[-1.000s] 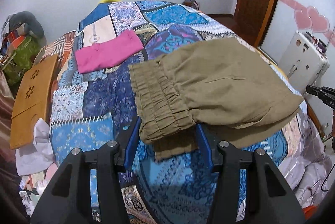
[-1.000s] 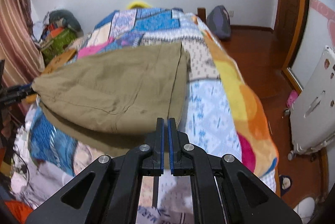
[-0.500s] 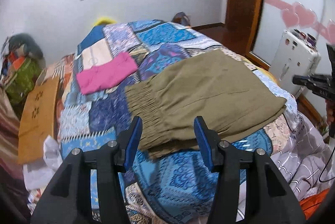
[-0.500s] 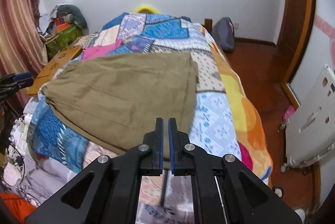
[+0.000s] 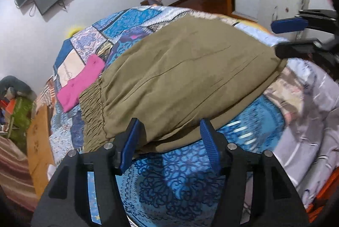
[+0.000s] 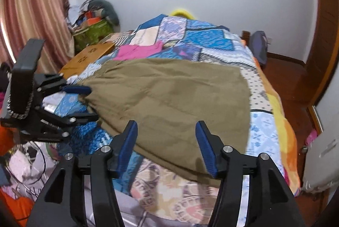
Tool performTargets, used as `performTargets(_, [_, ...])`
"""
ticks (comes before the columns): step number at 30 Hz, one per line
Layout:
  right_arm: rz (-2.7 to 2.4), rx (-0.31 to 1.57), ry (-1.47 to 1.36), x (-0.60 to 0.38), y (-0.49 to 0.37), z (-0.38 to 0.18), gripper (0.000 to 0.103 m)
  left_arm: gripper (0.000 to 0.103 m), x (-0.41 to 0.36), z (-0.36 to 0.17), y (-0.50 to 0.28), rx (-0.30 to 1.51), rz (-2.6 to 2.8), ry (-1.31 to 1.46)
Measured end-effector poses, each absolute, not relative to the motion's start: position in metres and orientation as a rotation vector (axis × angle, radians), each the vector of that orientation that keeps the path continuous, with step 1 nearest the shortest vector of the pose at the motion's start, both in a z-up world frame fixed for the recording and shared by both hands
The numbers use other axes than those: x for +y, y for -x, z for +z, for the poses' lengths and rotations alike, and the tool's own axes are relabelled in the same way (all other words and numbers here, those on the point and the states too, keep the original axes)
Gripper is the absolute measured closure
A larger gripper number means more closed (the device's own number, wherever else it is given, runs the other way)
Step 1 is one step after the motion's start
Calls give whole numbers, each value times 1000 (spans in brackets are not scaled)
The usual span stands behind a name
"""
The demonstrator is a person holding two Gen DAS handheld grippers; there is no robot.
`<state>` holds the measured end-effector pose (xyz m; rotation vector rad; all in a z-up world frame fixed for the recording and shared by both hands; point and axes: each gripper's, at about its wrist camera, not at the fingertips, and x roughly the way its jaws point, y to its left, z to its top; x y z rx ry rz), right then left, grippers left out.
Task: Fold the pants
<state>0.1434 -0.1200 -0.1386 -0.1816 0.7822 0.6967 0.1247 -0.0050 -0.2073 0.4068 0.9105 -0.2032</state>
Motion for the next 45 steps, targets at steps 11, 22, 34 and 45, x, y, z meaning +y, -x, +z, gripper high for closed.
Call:
performTargets(11, [776,829,241,-78,-144,-163,49,50,6,-185,-145,889,-223,-284])
performTargets(22, [766,819,214,-79,-154,-166,74,49,-2,-180,-134,878,-296,-270])
performTargets(34, [775,783,183,-83,-153,-151,91,70,-16,-194,-145,843,-213,-368])
performTargets(45, [808,775,212,-81,-138,-147,93,86,-7,-186,-126,828,-215,-325])
